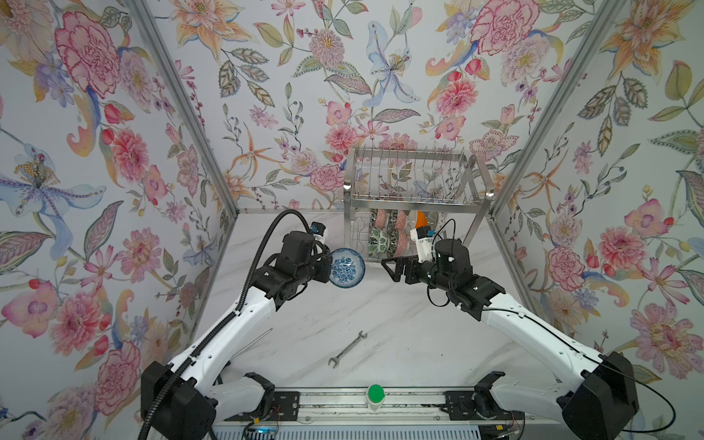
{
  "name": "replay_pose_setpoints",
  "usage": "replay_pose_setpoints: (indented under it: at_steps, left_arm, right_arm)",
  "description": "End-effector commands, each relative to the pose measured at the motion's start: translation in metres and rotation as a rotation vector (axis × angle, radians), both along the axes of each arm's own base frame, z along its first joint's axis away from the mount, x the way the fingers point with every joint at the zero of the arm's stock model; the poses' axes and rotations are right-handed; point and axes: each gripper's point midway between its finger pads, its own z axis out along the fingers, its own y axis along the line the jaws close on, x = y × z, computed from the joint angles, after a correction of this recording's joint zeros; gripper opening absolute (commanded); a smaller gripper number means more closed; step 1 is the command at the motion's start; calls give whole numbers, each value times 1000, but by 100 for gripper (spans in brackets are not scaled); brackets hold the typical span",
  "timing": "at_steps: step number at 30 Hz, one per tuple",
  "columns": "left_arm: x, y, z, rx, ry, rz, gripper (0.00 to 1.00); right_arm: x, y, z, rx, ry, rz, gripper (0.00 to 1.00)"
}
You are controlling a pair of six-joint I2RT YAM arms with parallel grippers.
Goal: Load bowls into a dish rack
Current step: Place the bowl in the dish rack.
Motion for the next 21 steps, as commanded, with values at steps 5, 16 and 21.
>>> replay_pose_setpoints:
  at_steps: [5,16,21]
  left_arm:
    - [12,-61,23,-136,-75,-117,0]
    - [27,-96,36,-185,-114,-169,0]
    - [30,-99,42,-193,-127,-176,0]
  right_arm:
    - [9,5,-2,31,54,-54,94]
    - [10,-2,-37,-91,151,-118,79]
    - [12,-2,-46,-106,171,-128,65]
